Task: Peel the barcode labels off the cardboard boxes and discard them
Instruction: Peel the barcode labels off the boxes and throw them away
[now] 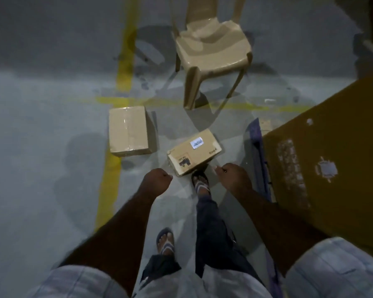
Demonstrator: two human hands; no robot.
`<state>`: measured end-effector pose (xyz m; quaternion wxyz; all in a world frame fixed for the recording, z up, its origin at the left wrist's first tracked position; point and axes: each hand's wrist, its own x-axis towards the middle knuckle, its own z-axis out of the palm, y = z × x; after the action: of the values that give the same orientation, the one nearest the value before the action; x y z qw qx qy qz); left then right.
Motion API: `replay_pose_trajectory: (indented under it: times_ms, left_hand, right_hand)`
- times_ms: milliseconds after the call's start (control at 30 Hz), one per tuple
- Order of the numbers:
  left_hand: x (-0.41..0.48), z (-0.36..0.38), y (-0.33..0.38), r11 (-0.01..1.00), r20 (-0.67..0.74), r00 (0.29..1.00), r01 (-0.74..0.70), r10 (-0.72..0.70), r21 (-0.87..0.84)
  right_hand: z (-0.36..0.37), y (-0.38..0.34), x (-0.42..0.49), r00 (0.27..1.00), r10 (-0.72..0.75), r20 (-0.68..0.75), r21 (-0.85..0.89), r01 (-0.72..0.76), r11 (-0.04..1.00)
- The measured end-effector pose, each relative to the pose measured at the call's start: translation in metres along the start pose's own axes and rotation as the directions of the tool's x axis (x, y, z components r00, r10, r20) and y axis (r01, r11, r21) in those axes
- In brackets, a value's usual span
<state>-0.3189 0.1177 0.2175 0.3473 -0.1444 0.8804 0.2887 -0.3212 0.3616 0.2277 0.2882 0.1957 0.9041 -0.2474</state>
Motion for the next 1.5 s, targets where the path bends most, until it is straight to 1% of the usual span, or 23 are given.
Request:
replay_pose_trajectory:
  times_ms: [133, 233, 267, 367, 467, 533, 567, 667, 733, 800, 867, 933, 967, 1033, 1100, 1167, 1233, 1333, 1433, 1500]
  left_hand:
    - [0.096, 0.021, 0.012, 0.977, 0.003, 0.987, 0.161, -0.163, -0.137]
    - [0.178, 0.058, 0.011, 0.926, 0.032, 0.961, 0.272, -0.273, -0.263]
    - [0.203, 0.072, 0.008, 0.900, 0.035, 0.949, 0.308, -0.312, -0.309]
    - [0.267, 0.113, -0.006, 0.798, 0.056, 0.899, 0.413, -0.434, -0.438]
    - [0.318, 0.148, -0.026, 0.690, 0.088, 0.872, 0.440, -0.482, -0.575]
    - [0.340, 0.169, -0.038, 0.613, 0.132, 0.867, 0.440, -0.481, -0.656]
    - [0.347, 0.178, -0.042, 0.578, 0.150, 0.869, 0.433, -0.472, -0.691]
    - [0.353, 0.188, -0.052, 0.533, 0.149, 0.881, 0.397, -0.448, -0.747]
    - [0.336, 0.177, -0.054, 0.503, 0.135, 0.864, 0.402, -0.485, -0.765]
    - [0.305, 0.156, -0.051, 0.519, 0.085, 0.840, 0.408, -0.536, -0.751]
    - [0.263, 0.130, -0.043, 0.534, 0.034, 0.807, 0.421, -0.589, -0.733]
    - [0.211, 0.093, -0.033, 0.540, -0.019, 0.767, 0.432, -0.641, -0.722]
    - [0.185, 0.073, -0.027, 0.531, -0.041, 0.735, 0.448, -0.677, -0.719]
    - [0.133, 0.034, -0.015, 0.489, -0.082, 0.631, 0.505, -0.772, -0.711]
    - [0.079, -0.005, -0.005, 0.451, -0.137, 0.527, 0.531, -0.839, -0.718]
    - [0.024, -0.041, 0.000, 0.417, -0.186, 0.433, 0.530, -0.882, -0.739]
    - [-0.029, -0.066, -0.003, 0.382, -0.228, 0.338, 0.514, -0.913, -0.768]
    - [-0.105, -0.089, -0.010, 0.333, -0.271, 0.196, 0.476, -0.942, -0.814]
    - [-0.174, -0.096, -0.022, 0.252, -0.259, 0.039, 0.398, -0.965, -0.882]
    - [-0.217, -0.095, -0.034, 0.198, -0.225, -0.047, 0.326, -0.973, -0.924]
  right_hand:
    - [0.019, -0.008, 0.122, 0.996, -0.043, 0.076, -0.047, 0.047, 0.998]
    - [0.051, 0.000, 0.221, 0.991, -0.037, 0.131, -0.077, 0.047, 0.996]
    - [0.064, 0.003, 0.252, 0.990, -0.025, 0.136, -0.078, 0.036, 0.996]
    - [0.106, 0.024, 0.334, 0.998, 0.019, 0.063, -0.061, -0.015, 0.998]
    - [0.141, 0.040, 0.390, 0.997, 0.080, 0.019, -0.106, -0.078, 0.991]
    - [0.158, 0.044, 0.416, 0.991, 0.125, 0.046, -0.092, -0.121, 0.988]
    - [0.164, 0.048, 0.425, 0.989, 0.132, 0.069, -0.075, -0.127, 0.989]
    - [0.170, 0.054, 0.431, 0.983, 0.166, 0.083, -0.084, -0.159, 0.984]
    - [0.162, 0.047, 0.416, 0.984, 0.164, 0.064, -0.126, -0.155, 0.980]
    - [0.148, 0.031, 0.391, 0.994, 0.105, 0.033, -0.156, -0.099, 0.983]
    - [0.130, 0.005, 0.353, 0.995, 0.096, 0.029, -0.094, -0.092, 0.991]
    - [0.104, -0.037, 0.304, 0.999, 0.048, 0.022, -0.037, -0.048, 0.998]
    - [0.092, -0.059, 0.278, 1.000, 0.013, 0.020, -0.022, -0.012, 1.000]
    - [0.070, -0.104, 0.224, 0.997, -0.068, 0.028, -0.039, 0.069, 0.997]
    - [0.052, -0.144, 0.173, 0.987, -0.152, 0.061, -0.049, 0.155, 0.987]
    - [0.035, -0.183, 0.123, 0.963, -0.253, 0.096, -0.066, 0.260, 0.963]
    - [0.022, -0.216, 0.075, 0.918, -0.376, 0.125, -0.097, 0.388, 0.916]
    - [0.009, -0.251, 0.003, 0.813, -0.551, 0.186, -0.100, 0.574, 0.813]
    - [0.004, -0.270, -0.072, 0.670, -0.706, 0.230, -0.103, 0.738, 0.667]
    - [0.006, -0.277, -0.121, 0.561, -0.785, 0.263, -0.111, 0.826, 0.553]
